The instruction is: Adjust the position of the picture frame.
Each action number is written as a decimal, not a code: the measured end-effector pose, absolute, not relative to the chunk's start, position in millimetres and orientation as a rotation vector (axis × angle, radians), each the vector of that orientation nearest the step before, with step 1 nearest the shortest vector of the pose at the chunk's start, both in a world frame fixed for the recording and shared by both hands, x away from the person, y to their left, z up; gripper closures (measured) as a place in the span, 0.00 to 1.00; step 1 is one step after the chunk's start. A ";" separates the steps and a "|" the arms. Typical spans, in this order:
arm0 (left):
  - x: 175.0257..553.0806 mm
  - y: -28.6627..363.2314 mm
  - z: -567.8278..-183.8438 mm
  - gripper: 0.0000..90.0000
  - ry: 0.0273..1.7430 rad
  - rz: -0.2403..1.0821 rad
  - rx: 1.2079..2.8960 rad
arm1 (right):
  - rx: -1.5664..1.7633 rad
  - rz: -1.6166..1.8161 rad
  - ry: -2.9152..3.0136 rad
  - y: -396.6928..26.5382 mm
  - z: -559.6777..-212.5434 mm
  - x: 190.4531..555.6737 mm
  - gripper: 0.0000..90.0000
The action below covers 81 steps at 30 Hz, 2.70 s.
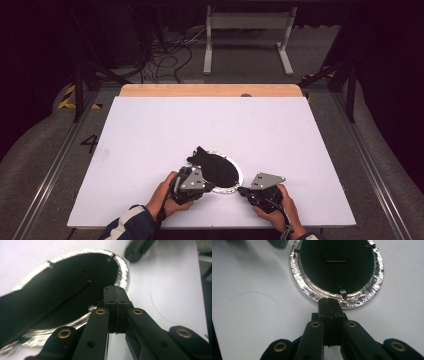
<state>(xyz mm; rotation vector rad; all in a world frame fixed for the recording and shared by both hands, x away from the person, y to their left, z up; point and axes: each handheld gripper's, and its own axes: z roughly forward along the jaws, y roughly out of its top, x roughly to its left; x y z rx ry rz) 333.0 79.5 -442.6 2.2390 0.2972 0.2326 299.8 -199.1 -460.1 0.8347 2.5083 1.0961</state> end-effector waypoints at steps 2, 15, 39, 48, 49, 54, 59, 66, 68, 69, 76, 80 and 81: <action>337.5 89.8 -437.9 1.00 0.319 0.246 2.207 | 0.822 1.098 2.514 -197.3 -460.1 299.2 1.00; 375.1 154.3 -417.2 1.00 0.517 0.359 2.066 | 0.828 1.087 2.498 -189.2 -460.6 299.3 1.00; 435.6 126.7 -455.2 0.98 0.635 0.328 2.171 | 0.831 1.098 2.510 -179.7 -461.0 297.0 1.00; 436.0 108.9 -463.8 0.98 0.607 0.309 2.233 | 0.829 1.084 2.510 -178.6 -460.7 296.9 1.00; 436.3 109.7 -463.6 0.98 0.599 0.308 2.235 | 0.831 1.084 2.510 -178.6 -460.7 296.8 1.00; 435.4 108.2 -463.3 1.00 0.589 0.314 2.249 | 0.828 1.086 2.513 -178.9 -460.7 297.2 1.00; 436.1 108.9 -462.6 1.00 0.591 0.294 2.258 | 0.833 1.090 2.514 -179.3 -460.7 297.8 1.00; 435.2 111.5 -460.9 1.00 0.602 0.254 2.265 | 0.830 1.080 2.511 -179.4 -460.3 297.8 1.00; 434.9 113.0 -460.7 1.00 0.600 0.237 2.266 | 0.832 1.077 2.508 -180.3 -460.2 298.2 1.00; 434.7 114.0 -460.7 1.00 0.601 0.228 2.262 | 0.837 1.073 2.505 -180.6 -460.1 298.2 1.00; 432.4 116.7 -459.9 1.00 0.594 0.213 2.266 | 0.861 1.057 2.486 -182.8 -459.6 299.2 1.00; 431.4 118.5 -460.7 1.00 0.601 0.196 2.254 | 0.869 1.043 2.482 -183.4 -459.0 300.3 1.00; 431.5 118.8 -460.7 1.00 0.603 0.193 2.253 | 0.869 1.040 2.480 -183.5 -458.9 300.5 1.00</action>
